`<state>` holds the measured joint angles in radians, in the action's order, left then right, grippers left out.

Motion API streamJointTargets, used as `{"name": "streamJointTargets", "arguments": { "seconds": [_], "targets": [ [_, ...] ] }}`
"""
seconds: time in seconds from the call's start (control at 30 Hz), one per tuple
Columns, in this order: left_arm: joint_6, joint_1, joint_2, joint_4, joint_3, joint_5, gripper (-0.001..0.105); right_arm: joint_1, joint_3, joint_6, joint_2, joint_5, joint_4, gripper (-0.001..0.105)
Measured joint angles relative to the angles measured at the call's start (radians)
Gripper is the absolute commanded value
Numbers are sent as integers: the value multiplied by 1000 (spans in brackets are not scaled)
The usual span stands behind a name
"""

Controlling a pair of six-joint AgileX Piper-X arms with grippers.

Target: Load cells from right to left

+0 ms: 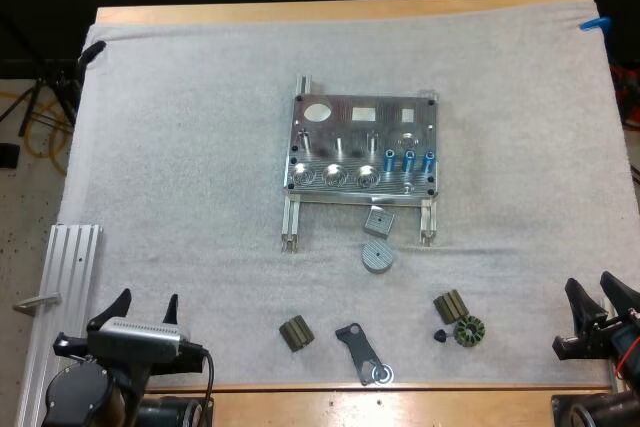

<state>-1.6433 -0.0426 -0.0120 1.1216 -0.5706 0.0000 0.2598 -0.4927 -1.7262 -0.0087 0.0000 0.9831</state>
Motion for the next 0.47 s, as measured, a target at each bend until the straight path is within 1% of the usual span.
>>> {"name": "streamJointTargets", "arguments": {
  "seconds": [0.17,0.3,0.47],
  "targets": [
    [0,0,0,1,19,0,55,0,0,0,0,0,1,46],
    [0,0,0,1,19,0,55,0,0,-20,0,-52,1,46],
    [0,0,0,-8,21,0,55,0,0,-22,0,-59,1,46]
  ]
}}
